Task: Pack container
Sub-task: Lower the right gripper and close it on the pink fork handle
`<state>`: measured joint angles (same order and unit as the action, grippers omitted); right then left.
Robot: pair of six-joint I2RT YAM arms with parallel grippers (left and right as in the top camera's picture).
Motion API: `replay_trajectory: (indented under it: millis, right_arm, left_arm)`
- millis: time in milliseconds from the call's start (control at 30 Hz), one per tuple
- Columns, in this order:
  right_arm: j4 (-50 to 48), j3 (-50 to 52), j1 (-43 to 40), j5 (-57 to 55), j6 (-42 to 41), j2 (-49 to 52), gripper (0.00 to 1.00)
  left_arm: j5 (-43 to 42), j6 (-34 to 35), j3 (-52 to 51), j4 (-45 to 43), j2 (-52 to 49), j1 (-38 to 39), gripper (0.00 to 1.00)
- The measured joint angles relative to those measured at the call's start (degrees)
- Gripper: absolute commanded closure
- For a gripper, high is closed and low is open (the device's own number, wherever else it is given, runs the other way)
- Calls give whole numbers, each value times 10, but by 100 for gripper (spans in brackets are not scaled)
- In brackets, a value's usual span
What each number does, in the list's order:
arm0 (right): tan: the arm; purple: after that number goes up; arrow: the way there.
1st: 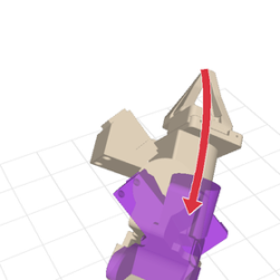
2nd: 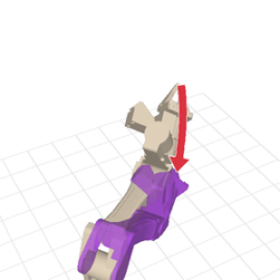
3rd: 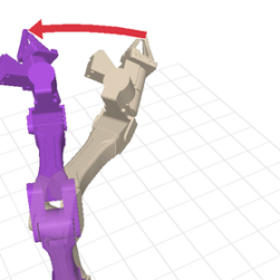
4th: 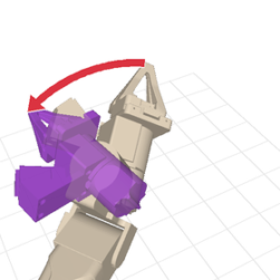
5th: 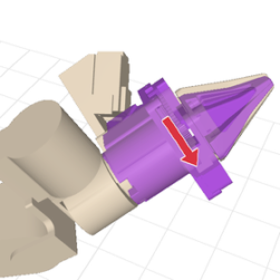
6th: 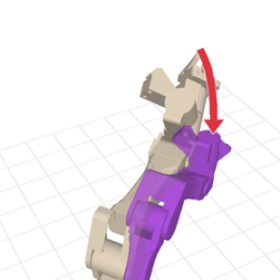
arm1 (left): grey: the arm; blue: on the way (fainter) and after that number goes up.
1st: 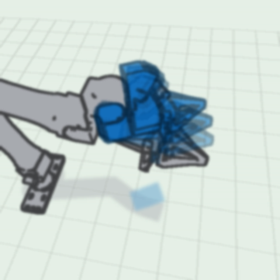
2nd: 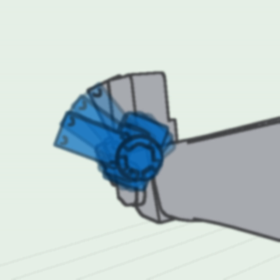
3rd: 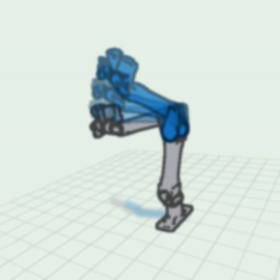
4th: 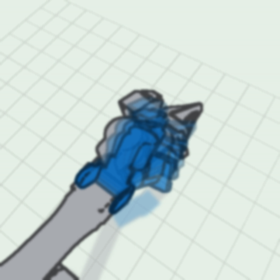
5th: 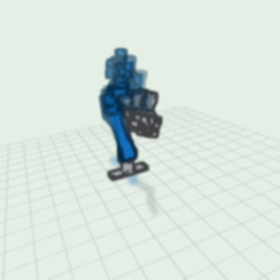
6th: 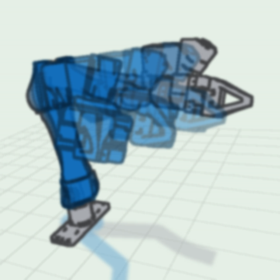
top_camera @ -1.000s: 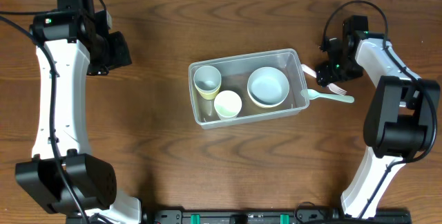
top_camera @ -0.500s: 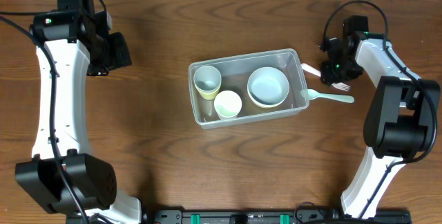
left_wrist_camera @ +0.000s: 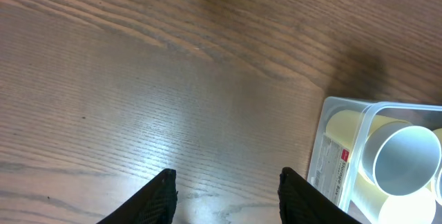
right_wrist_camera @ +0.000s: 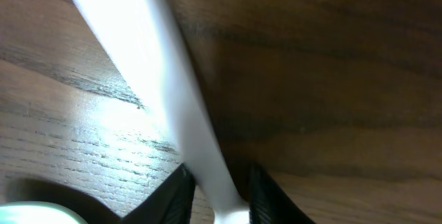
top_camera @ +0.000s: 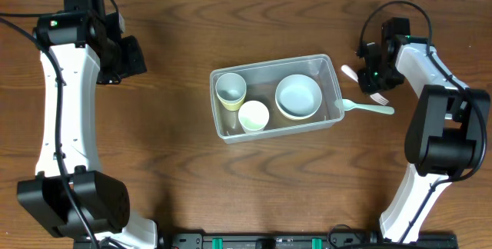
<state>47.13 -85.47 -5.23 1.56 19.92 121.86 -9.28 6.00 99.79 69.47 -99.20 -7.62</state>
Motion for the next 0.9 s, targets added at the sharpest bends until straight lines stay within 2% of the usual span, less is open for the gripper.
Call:
replay_trajectory:
  millis: [200, 633, 800, 900]
  right_arm:
    - [1, 0, 0, 0, 0, 0, 77]
    - [3, 0, 0, 0, 0, 0, 88]
    - [3, 0, 0, 1, -1, -1, 99]
    - [2, 0, 0, 2, -4, -1, 99]
  left_arm:
    - [0, 0, 0, 0, 0, 0, 51]
    - [0, 0, 0, 0, 0, 0, 51]
    - [0, 0, 0, 0, 0, 0, 51]
    - [0, 0, 0, 0, 0, 0, 51]
